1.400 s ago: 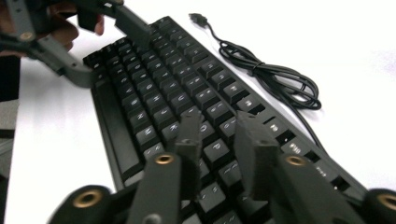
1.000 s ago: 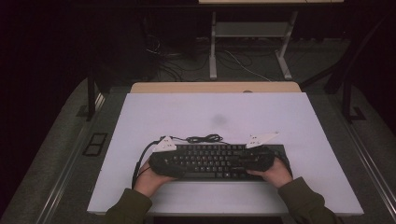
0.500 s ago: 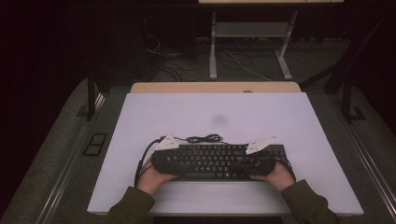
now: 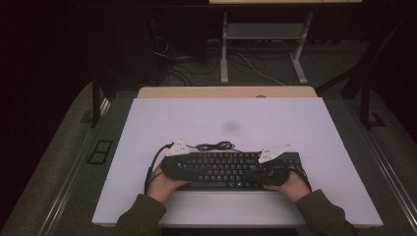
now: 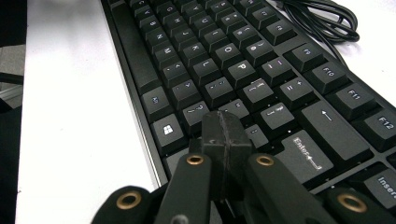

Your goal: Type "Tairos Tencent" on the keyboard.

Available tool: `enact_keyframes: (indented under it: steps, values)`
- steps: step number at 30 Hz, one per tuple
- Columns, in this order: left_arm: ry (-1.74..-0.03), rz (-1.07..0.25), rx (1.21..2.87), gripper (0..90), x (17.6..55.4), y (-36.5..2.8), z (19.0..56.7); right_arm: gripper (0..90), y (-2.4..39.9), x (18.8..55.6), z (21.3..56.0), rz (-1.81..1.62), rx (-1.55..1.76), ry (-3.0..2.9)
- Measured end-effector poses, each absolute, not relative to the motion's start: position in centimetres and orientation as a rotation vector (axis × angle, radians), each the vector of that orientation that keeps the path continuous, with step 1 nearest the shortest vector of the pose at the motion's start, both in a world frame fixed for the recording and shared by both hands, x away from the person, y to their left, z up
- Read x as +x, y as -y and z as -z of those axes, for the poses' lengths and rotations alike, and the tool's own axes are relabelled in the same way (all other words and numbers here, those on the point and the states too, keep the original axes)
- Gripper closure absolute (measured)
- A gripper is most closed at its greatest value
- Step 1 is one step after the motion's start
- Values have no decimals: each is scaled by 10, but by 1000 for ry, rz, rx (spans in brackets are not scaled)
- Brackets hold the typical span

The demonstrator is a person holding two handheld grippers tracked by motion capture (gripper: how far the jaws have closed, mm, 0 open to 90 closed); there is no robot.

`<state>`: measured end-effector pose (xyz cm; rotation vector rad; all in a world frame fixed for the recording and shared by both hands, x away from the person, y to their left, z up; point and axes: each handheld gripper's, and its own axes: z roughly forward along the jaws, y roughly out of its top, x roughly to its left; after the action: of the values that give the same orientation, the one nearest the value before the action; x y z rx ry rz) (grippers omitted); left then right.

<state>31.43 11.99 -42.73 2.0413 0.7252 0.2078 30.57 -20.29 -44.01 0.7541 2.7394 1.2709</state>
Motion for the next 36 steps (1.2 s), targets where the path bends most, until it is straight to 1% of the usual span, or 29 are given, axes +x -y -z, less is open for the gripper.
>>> enact_keyframes:
  steps: [1,4,9,13,25,36]
  values:
    - [-729,-212,2039,424,315,-120,427,896,203,306,440,-1271,755,-2740]
    - [-736,-220,2043,570,316,-120,427,896,203,306,440,-1271,754,-2739]
    - [-720,-215,2084,781,318,-118,430,896,203,306,440,-1271,754,-2740]
    - [-726,-212,2102,888,320,-116,432,896,203,306,440,-1272,755,-2739]
    - [-717,-213,2180,890,322,-110,437,896,203,305,440,-1272,758,-2737]
    - [-722,-206,2172,890,322,-110,437,896,203,305,440,-1270,756,-2737]
